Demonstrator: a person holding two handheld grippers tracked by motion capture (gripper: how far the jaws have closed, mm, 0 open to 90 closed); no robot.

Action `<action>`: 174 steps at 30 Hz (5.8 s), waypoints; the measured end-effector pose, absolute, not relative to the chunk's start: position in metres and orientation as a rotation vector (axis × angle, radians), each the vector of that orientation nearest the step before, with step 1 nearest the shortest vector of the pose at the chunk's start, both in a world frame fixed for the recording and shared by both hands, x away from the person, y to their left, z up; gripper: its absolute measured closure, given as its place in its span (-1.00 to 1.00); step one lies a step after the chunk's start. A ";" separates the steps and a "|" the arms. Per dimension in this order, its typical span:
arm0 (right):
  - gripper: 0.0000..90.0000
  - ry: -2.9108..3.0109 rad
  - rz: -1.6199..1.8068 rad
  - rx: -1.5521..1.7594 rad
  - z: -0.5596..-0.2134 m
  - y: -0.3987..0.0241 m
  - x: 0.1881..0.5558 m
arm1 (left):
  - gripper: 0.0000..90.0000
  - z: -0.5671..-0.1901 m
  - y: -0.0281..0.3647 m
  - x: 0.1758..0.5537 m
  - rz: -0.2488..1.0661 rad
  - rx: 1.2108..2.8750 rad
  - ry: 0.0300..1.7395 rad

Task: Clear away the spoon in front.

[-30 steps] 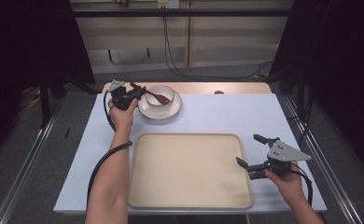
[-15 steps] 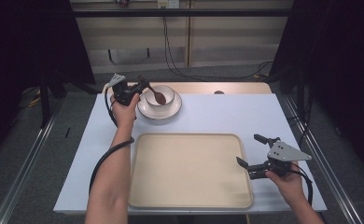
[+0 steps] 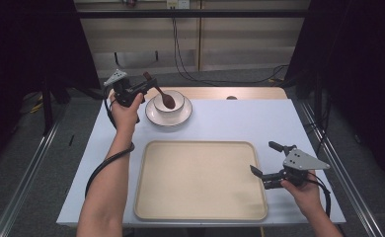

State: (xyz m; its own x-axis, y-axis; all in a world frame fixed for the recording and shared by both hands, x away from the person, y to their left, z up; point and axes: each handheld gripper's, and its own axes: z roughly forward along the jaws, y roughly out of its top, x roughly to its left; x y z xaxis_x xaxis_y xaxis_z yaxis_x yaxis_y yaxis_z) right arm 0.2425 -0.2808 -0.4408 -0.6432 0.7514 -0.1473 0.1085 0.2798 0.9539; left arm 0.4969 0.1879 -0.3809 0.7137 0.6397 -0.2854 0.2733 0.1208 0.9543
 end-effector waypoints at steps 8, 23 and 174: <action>-0.97 1.958 1.390 0.770 -0.441 -0.281 0.242 | 0.86 -0.366 0.194 0.483 0.284 1.513 0.771; -0.97 1.954 1.383 0.774 -0.441 -0.281 0.243 | 0.87 -0.357 0.197 0.462 0.215 1.581 0.718; -0.96 1.976 1.366 0.759 -0.441 -0.279 0.242 | 0.73 -0.427 0.181 0.348 -0.077 1.846 0.585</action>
